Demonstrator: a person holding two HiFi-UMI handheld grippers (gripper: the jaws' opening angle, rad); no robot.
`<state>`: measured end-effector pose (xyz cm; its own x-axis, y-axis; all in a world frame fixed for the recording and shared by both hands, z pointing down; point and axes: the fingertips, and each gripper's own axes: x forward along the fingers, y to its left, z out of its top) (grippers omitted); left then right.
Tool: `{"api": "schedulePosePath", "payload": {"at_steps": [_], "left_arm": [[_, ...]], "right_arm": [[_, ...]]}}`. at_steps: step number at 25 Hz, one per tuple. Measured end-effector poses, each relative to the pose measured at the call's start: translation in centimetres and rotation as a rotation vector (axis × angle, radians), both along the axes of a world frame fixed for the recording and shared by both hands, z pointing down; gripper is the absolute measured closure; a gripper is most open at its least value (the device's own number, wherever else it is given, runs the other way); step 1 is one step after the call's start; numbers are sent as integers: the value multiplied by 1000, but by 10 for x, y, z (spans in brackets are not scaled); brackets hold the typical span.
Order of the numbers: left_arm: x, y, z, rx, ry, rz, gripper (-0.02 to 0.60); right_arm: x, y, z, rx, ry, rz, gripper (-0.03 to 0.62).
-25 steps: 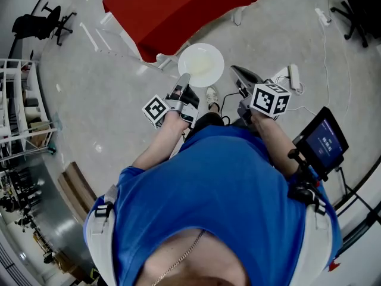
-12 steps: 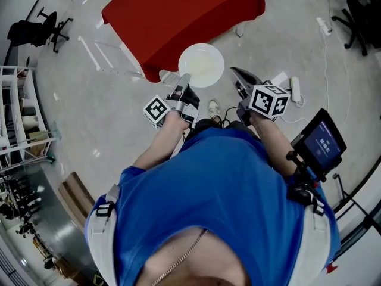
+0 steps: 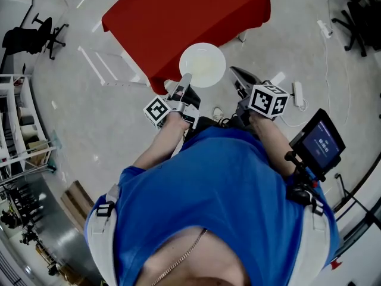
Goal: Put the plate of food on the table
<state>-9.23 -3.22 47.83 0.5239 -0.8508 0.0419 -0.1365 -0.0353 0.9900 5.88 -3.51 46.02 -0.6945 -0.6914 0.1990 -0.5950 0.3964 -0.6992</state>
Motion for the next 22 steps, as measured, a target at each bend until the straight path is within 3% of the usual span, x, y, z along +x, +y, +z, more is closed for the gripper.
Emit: {"api": "schedulePosePath", "payload": {"at_steps": [9, 15, 22], "left_arm": [[-2, 15, 21, -117, -71, 26, 565], [5, 11, 18, -76, -22, 14, 565], [-5, 15, 11, -46, -29, -8, 565]], "right_arm": [[10, 8, 15, -82, -32, 53, 592], [8, 1, 9, -42, -9, 25, 592], [-2, 2, 7, -40, -19, 1, 592]]}}
